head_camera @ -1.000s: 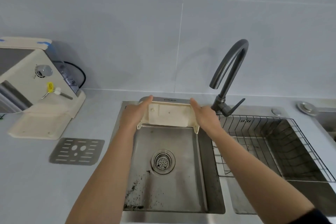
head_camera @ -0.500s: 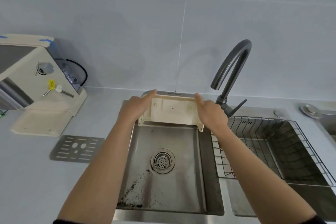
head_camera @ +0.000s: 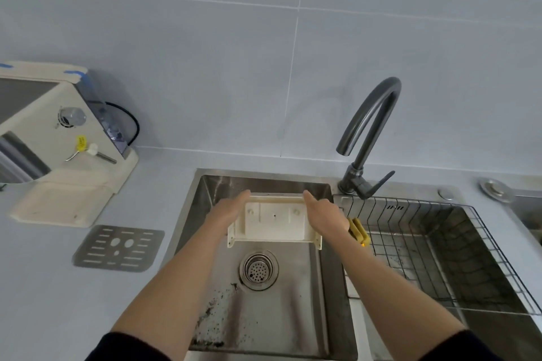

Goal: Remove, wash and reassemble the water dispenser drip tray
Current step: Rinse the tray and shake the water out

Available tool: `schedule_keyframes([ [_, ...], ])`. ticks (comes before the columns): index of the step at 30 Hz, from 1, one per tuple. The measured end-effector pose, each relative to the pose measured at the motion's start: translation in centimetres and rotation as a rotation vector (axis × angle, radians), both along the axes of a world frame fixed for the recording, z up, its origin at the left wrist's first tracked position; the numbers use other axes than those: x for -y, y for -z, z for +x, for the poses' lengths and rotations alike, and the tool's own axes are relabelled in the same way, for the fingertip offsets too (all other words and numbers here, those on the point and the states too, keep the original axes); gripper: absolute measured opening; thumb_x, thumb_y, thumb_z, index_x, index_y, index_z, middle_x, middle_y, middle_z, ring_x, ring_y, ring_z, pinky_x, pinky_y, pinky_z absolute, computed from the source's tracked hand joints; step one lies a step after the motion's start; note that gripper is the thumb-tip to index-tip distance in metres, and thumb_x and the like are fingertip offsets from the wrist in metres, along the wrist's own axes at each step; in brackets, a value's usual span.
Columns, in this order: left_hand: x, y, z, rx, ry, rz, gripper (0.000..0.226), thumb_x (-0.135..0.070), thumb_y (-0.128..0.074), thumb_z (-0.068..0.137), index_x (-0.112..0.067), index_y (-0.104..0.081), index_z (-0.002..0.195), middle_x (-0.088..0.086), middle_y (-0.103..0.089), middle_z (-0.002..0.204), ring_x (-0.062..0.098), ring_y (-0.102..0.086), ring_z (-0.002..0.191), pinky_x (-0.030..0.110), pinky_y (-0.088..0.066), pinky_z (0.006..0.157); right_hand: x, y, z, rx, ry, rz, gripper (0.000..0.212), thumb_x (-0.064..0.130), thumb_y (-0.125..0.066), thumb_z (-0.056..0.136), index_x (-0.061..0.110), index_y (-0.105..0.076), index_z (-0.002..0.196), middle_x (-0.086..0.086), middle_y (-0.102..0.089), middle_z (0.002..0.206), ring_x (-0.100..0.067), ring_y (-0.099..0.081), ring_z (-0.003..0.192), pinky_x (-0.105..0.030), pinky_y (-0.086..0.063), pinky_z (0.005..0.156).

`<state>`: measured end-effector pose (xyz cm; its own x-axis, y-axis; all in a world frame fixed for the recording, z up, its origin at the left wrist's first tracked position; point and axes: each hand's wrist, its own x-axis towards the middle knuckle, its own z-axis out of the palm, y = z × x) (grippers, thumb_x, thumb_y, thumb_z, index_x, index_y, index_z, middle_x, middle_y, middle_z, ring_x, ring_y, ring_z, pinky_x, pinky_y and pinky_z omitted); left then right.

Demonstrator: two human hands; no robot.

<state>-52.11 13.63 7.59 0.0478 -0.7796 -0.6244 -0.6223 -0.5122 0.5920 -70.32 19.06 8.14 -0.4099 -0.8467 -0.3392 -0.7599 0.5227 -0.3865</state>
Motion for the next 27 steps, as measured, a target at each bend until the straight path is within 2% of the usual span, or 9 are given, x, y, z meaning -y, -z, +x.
schedule_keyframes([
  [4,0.5,-0.1,-0.2,0.038,0.018,-0.032,0.084,-0.069,-0.034,0.08,-0.009,-0.035,0.139,0.015,-0.039,0.145,0.036,-0.044,0.126,0.046,-0.038,0.105,0.3,-0.7,-0.3,0.018,0.008,0.0,0.046,0.033,-0.017,0.097,0.025,-0.041,0.135,-0.014,-0.058,0.123,-0.034,-0.056,0.106,-0.043,-0.043,0.084],
  [7,0.6,-0.3,-0.3,0.035,0.005,-0.04,0.085,-0.07,-0.034,0.079,-0.011,-0.035,0.139,0.014,-0.038,0.146,0.035,-0.045,0.125,0.045,-0.039,0.104,0.6,-1.2,-0.6,0.01,-0.016,-0.012,0.045,0.032,-0.018,0.097,0.024,-0.038,0.136,-0.014,-0.058,0.121,-0.033,-0.056,0.104,-0.04,-0.041,0.076],
  [10,0.7,-0.3,-0.3,-0.024,-0.02,-0.032,0.085,-0.071,-0.037,0.078,-0.012,-0.035,0.139,0.015,-0.038,0.145,0.036,-0.046,0.123,0.041,-0.043,0.097,0.6,-1.9,-0.9,0.037,-0.026,0.002,0.048,0.037,-0.015,0.096,0.024,-0.041,0.134,-0.013,-0.059,0.119,-0.032,-0.056,0.104,-0.039,-0.041,0.077],
  [13,0.7,-0.7,-0.4,-0.081,-0.042,-0.043,0.085,-0.07,-0.04,0.078,-0.011,-0.034,0.14,0.014,-0.036,0.147,0.036,-0.044,0.125,0.039,-0.041,0.089,0.7,-2.4,-1.4,0.057,-0.041,0.002,0.046,0.036,-0.017,0.095,0.02,-0.046,0.127,-0.013,-0.06,0.108,-0.031,-0.056,0.098,-0.04,-0.041,0.079],
  [16,0.9,-1.2,-0.4,-0.124,-0.065,-0.097,0.083,-0.067,-0.043,0.079,-0.011,-0.036,0.139,0.013,-0.038,0.146,0.032,-0.042,0.127,0.04,-0.038,0.103,0.7,-3.0,-1.7,0.151,-0.005,-0.045,0.05,0.04,-0.019,0.094,0.007,-0.051,0.115,-0.008,-0.052,0.086,-0.027,-0.05,0.084,-0.037,-0.038,0.076],
  [18,0.9,-1.6,-0.4,-0.189,-0.091,-0.13,0.08,-0.064,-0.045,0.08,-0.007,-0.04,0.137,0.014,-0.043,0.142,0.031,-0.044,0.126,0.043,-0.034,0.108,0.8,-3.4,-1.8,0.236,0.025,-0.095,0.057,0.045,-0.021,0.095,0.003,-0.053,0.116,-0.008,-0.05,0.088,-0.024,-0.046,0.081,-0.034,-0.036,0.076],
  [21,0.4,-2.3,-0.2,-0.283,-0.07,-0.155,0.074,-0.061,-0.045,0.083,-0.005,-0.046,0.133,0.014,-0.048,0.138,0.028,-0.046,0.125,0.036,-0.032,0.107,0.7,-3.7,-2.2,0.354,0.063,-0.177,0.059,0.047,-0.027,0.094,0.0,-0.051,0.122,-0.012,-0.055,0.1,-0.022,-0.045,0.084,-0.033,-0.034,0.077],
  [24,-0.6,-2.5,0.3,-0.296,-0.043,-0.233,0.073,-0.059,-0.048,0.083,-0.006,-0.041,0.135,0.011,-0.049,0.136,0.027,-0.046,0.124,0.039,-0.033,0.107,0.8,-3.9,-2.5,0.491,0.078,-0.216,0.053,0.044,-0.03,0.095,0.002,-0.054,0.117,-0.02,-0.057,0.118,-0.027,-0.05,0.093,-0.038,-0.036,0.082],
  [27,-2.1,-2.3,0.9,-0.315,0.018,-0.302,0.07,-0.052,-0.054,0.083,-0.012,-0.036,0.137,0.007,-0.047,0.138,0.024,-0.045,0.125,0.041,-0.033,0.108,0.9,-3.3,-2.8,0.623,0.173,-0.201,0.054,0.047,-0.032,0.094,0.004,-0.051,0.122,-0.015,-0.054,0.117,-0.029,-0.049,0.101,-0.038,-0.035,0.091],
])
